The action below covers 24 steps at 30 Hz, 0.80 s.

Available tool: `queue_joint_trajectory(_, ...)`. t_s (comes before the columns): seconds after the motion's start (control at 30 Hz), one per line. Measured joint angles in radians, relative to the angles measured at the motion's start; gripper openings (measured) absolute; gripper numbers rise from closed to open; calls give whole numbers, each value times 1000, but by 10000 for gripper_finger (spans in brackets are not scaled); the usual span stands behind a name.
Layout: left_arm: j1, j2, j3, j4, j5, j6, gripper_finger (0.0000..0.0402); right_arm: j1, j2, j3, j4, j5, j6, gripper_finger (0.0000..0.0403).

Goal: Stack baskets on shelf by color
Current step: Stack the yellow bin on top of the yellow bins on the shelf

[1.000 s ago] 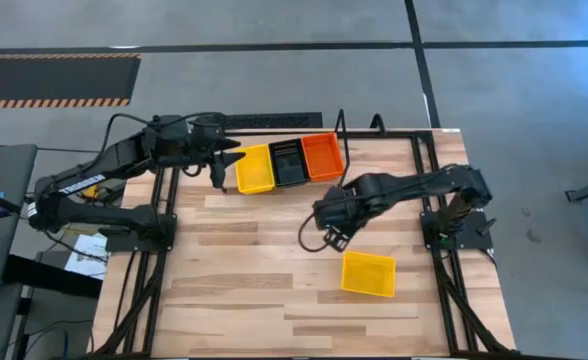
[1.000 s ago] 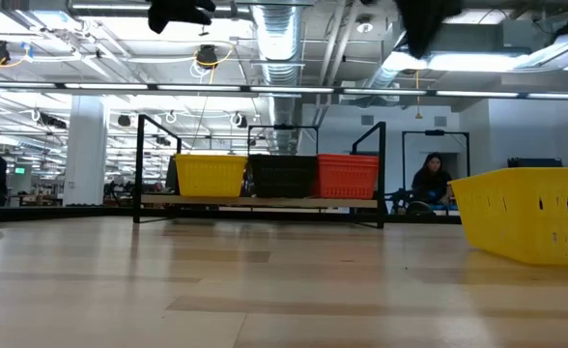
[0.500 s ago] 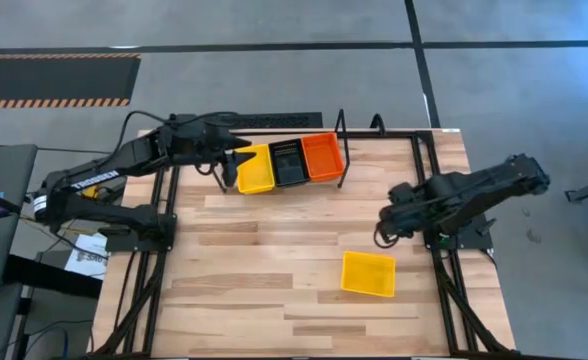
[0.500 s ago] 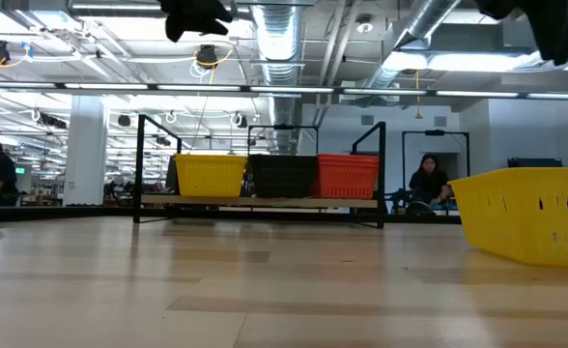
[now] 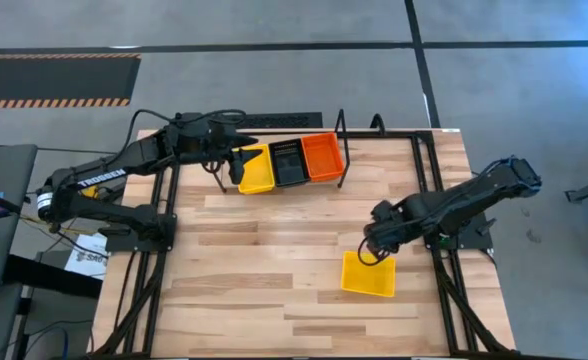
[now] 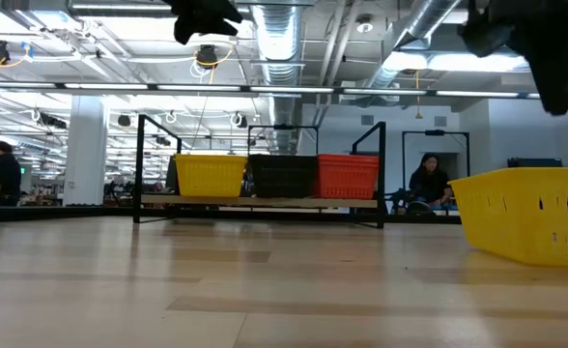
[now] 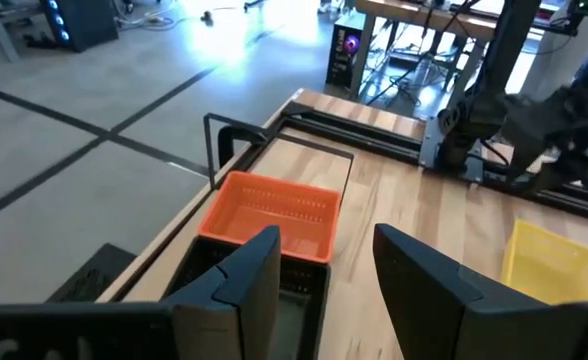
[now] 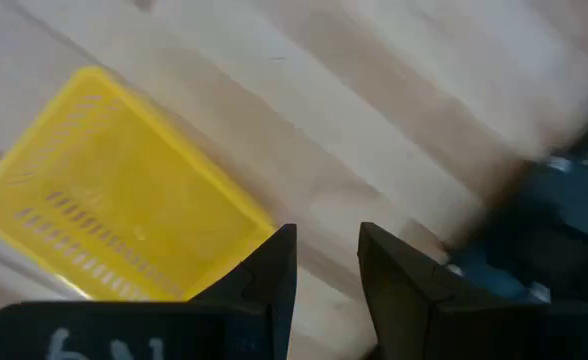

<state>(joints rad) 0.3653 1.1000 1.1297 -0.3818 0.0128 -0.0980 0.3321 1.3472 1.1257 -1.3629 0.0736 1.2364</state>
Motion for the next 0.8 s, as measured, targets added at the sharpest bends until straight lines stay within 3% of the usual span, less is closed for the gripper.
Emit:
queue_joint_trajectory(0.23, 0, 0, 0, -1, 0, -21, 149, 0, 6, -139, 277, -30, -14, 129)
queue_joint_trajectory(0.5, 0, 0, 0, -3, -1, -30, 149, -1, 7, -231, 340, -113, -27, 128)
queue_joint_trajectory(0.63, 0, 0, 0, -4, -1, -30, 149, 0, 7, -245, 471, -178, -60, 128)
queue_joint_trajectory(0.8, 0, 0, 0, -4, -1, -30, 149, -8, 12, -247, 518, -177, -93, 128)
